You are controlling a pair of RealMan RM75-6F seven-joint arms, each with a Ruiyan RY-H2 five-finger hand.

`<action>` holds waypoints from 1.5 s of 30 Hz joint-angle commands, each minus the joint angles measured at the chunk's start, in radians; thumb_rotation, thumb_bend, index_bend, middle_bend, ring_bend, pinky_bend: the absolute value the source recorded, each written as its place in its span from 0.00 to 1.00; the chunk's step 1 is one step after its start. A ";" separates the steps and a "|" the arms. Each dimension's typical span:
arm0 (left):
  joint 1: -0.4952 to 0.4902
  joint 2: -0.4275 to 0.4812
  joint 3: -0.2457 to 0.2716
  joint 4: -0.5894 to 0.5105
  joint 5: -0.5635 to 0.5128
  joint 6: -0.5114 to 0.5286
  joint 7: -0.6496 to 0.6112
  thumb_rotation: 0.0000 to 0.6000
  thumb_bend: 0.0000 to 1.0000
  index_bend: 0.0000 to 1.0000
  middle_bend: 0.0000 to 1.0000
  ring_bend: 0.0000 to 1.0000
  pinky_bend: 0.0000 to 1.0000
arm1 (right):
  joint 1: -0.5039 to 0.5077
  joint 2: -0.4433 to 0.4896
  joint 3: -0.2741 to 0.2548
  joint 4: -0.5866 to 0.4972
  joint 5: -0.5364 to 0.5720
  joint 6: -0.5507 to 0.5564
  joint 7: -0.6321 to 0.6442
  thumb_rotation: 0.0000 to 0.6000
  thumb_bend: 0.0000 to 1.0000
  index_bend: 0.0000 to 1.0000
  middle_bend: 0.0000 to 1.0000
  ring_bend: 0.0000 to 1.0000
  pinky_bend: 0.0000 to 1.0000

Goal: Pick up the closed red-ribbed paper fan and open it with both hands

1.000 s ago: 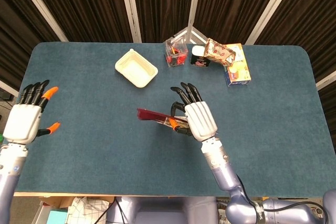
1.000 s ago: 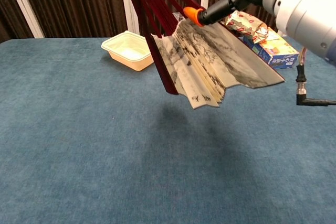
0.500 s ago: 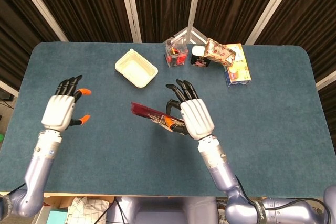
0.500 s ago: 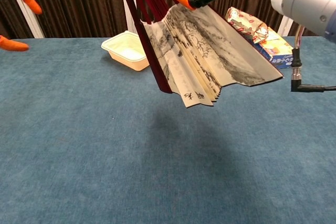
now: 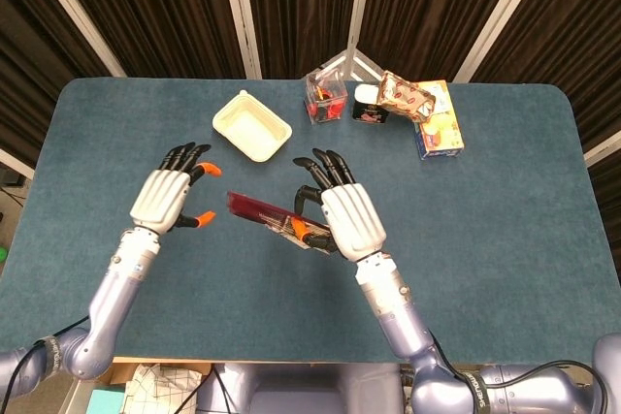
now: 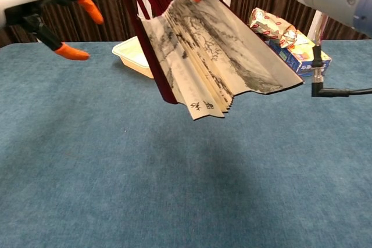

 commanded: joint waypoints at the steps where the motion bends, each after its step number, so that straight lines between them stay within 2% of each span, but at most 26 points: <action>1: -0.020 -0.016 0.003 0.005 -0.005 -0.019 -0.006 1.00 0.27 0.34 0.07 0.00 0.00 | 0.016 -0.012 0.012 -0.014 0.026 0.008 -0.005 1.00 0.47 0.72 0.19 0.00 0.00; 7: -0.052 -0.054 0.020 0.007 -0.012 -0.050 -0.012 1.00 0.27 0.36 0.07 0.00 0.00 | 0.045 -0.030 0.022 -0.027 0.058 0.024 -0.030 1.00 0.47 0.72 0.19 0.00 0.00; 16: -0.086 -0.115 0.046 0.004 -0.024 -0.051 0.009 1.00 0.27 0.38 0.07 0.00 0.00 | 0.070 -0.056 0.008 -0.025 0.086 0.050 -0.042 1.00 0.47 0.72 0.19 0.00 0.00; 19: -0.094 -0.133 0.054 0.002 -0.023 -0.045 0.020 1.00 0.29 0.44 0.08 0.00 0.00 | 0.075 -0.062 0.006 -0.025 0.090 0.056 -0.039 1.00 0.47 0.73 0.20 0.00 0.00; 25: -0.103 -0.175 0.068 0.013 -0.017 -0.018 0.035 1.00 0.41 0.62 0.13 0.00 0.00 | 0.083 -0.065 0.003 -0.036 0.095 0.069 -0.037 1.00 0.47 0.73 0.20 0.00 0.00; 30: -0.101 -0.201 0.074 0.024 -0.007 0.013 0.032 1.00 0.43 0.68 0.15 0.00 0.00 | 0.084 -0.058 0.003 -0.051 0.105 0.078 -0.032 1.00 0.47 0.74 0.20 0.00 0.00; 36: -0.090 -0.193 0.069 0.024 0.003 0.046 0.022 1.00 0.44 0.70 0.16 0.00 0.00 | 0.077 -0.025 -0.004 -0.054 0.103 0.085 -0.039 1.00 0.47 0.74 0.20 0.00 0.00; 45: -0.066 -0.116 0.056 0.008 0.009 0.075 0.007 1.00 0.44 0.71 0.16 0.00 0.00 | 0.038 0.057 -0.032 -0.035 0.075 0.088 -0.016 1.00 0.47 0.75 0.21 0.00 0.00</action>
